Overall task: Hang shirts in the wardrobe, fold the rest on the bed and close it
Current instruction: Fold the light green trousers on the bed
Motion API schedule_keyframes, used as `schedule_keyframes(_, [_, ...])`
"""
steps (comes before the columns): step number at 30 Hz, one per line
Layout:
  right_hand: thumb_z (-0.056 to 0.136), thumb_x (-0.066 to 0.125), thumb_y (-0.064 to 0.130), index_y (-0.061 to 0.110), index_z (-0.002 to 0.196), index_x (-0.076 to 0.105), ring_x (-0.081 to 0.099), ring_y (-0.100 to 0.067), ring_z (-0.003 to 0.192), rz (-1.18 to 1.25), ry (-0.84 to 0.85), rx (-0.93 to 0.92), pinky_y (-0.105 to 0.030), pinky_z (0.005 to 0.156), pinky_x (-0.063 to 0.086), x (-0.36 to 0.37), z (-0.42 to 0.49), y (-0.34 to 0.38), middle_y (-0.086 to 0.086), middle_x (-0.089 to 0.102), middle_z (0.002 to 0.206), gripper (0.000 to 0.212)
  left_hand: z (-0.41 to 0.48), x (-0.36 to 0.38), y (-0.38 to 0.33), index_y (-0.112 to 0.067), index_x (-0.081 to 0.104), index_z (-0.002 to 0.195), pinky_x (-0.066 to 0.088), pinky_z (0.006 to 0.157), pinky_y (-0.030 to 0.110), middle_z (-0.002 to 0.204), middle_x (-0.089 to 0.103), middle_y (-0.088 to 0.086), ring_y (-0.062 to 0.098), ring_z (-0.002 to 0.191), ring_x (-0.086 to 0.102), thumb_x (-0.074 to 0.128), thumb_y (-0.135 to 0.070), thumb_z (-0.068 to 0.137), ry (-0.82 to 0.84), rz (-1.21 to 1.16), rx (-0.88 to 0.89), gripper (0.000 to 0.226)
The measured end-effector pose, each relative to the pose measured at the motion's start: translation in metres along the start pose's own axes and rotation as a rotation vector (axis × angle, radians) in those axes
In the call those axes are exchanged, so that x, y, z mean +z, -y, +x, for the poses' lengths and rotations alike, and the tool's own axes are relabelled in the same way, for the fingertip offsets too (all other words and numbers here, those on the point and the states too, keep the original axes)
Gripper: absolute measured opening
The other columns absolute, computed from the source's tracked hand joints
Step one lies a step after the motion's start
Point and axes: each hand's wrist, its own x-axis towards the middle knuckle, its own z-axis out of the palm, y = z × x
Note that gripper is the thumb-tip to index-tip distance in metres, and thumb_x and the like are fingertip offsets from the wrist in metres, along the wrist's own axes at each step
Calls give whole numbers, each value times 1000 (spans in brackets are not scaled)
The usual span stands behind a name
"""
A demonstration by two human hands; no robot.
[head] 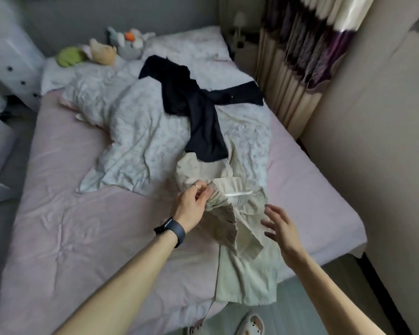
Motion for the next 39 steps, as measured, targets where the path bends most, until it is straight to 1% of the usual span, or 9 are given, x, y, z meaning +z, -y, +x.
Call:
schedule_keyframes(5, [80, 79, 47, 23, 138, 48, 57, -8, 113, -215, 37, -161, -27, 93, 47, 7, -73, 52, 3, 53, 141, 70, 2, -76, -98, -14, 67, 96, 42, 64, 7, 83, 69, -2, -12, 71, 59, 56, -34, 101, -69, -100, 188, 24])
schedule_keyframes(9, [59, 82, 72, 23, 155, 27, 39, -8, 135, -462, 176, -240, -28, 108, 36, 31, -113, 69, 2, 35, 158, 121, -8, -109, -153, -24, 67, 96, 51, 75, 32, 83, 70, -8, 11, 81, 65, 54, -47, 99, -173, -45, 269, 27])
schedule_keyframes(12, [51, 80, 78, 28, 160, -6, 25, -21, 148, -583, 130, -305, -40, 118, 31, 45, -135, 71, -4, 22, 163, 147, -25, -121, -188, -29, 66, 91, 49, 67, 28, 76, 69, -11, 4, 74, 63, 54, -50, 98, -249, -30, 348, 26])
schedule_keyframes(15, [56, 73, 76, 33, 156, -12, 39, -32, 139, -688, -147, -373, -50, 107, 41, 43, -150, 73, -7, 34, 155, 138, -46, -128, -212, -29, 63, 86, 42, 57, 18, 65, 66, -13, 0, 63, 60, 54, -50, 98, -313, -48, 384, 26])
schedule_keyframes(19, [70, 65, 59, 30, 150, 11, 59, -31, 117, -572, -345, -311, -50, 100, 40, 7, -147, 86, -3, 66, 119, 102, -76, -140, -228, -33, 61, 81, 38, 56, 10, 64, 64, -20, -3, 64, 59, 58, -46, 97, -438, -100, 360, 21])
schedule_keyframes(23, [74, 57, 65, 29, 95, 53, 62, -32, 96, -606, -351, -347, -47, 88, 49, -51, -130, 106, -1, 66, 87, 41, -105, -157, -227, -32, 60, 84, 38, 59, 7, 73, 64, -14, -7, 67, 58, 58, -38, 99, -555, -143, 317, 15])
schedule_keyframes(28, [75, 57, 55, 23, 52, 53, 55, -26, 82, -475, -345, -613, -40, 73, 49, -83, -126, 151, 5, 53, 72, 39, -149, -182, -220, -19, 61, 94, 38, 59, 6, 77, 63, -9, -1, 69, 55, 56, -33, 100, -663, -150, 236, 16])
schedule_keyframes(34, [88, 61, 40, 24, 94, 56, 62, -14, 81, -183, -200, -651, -26, 59, 41, -48, -163, 217, 6, 64, 84, 18, -197, -230, -218, -13, 60, 99, 42, 70, 27, 87, 64, -2, 18, 84, 59, 51, -35, 102, -711, -105, 126, 24])
schedule_keyframes(39, [87, 70, 35, 21, 121, 44, 55, -21, 83, -153, -175, -753, -31, 77, 42, -18, -216, 265, 1, 57, 94, 45, -234, -275, -226, -15, 55, 105, 49, 102, 49, 118, 65, 18, 36, 114, 61, 59, -24, 100, -616, -361, 103, 10])
